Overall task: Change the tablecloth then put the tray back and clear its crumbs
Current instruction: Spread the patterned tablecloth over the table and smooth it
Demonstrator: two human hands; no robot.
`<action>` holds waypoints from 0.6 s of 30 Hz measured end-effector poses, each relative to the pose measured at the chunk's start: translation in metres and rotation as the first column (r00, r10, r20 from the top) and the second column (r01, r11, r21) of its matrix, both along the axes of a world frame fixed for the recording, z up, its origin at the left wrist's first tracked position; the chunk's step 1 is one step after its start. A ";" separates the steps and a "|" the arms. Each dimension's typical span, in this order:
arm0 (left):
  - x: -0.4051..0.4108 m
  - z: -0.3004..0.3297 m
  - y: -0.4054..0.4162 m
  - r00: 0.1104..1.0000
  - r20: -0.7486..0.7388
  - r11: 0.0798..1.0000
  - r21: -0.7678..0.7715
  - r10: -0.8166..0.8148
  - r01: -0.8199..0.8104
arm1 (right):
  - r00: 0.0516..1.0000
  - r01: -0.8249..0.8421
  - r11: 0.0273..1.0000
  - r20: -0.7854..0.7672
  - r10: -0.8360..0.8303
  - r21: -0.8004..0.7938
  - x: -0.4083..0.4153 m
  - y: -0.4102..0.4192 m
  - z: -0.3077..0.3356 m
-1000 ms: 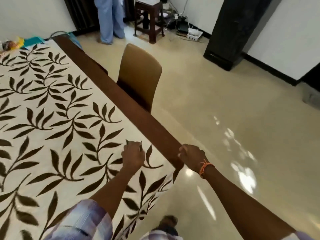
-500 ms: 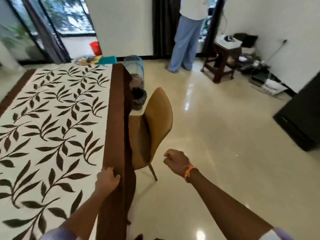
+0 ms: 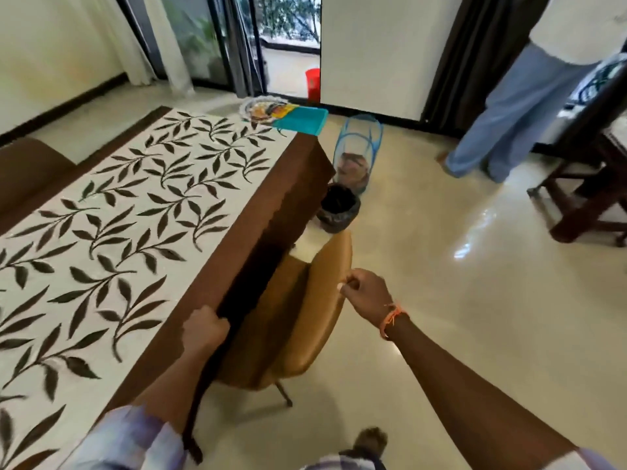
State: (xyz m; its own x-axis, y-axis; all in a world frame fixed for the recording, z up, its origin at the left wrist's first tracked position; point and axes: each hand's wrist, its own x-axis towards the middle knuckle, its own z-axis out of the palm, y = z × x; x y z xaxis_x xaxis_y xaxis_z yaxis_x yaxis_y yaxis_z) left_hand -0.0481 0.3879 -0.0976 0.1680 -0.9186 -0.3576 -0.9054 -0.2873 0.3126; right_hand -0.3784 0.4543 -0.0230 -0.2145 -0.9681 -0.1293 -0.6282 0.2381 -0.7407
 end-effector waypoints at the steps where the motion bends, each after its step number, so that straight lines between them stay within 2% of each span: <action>1: -0.019 0.002 -0.014 1.000 -0.027 1.000 0.014 0.001 -0.001 | 1.000 -0.024 0.999 -0.002 0.025 0.022 -0.020 -0.017 -0.001; 4: -0.079 0.019 -0.058 0.997 -0.075 0.999 0.012 0.036 -0.035 | 0.997 -0.078 0.996 -0.007 0.079 0.048 -0.082 -0.076 0.001; 10: -0.173 0.030 -0.135 0.987 -0.135 0.996 -0.021 0.088 -0.092 | 0.994 -0.065 0.993 0.096 0.056 0.094 -0.178 -0.208 -0.013; 18: -0.297 0.066 -0.256 0.925 -0.184 0.938 -0.032 0.333 -0.345 | 0.956 -0.267 0.953 0.163 0.244 0.144 -0.266 -0.404 -0.016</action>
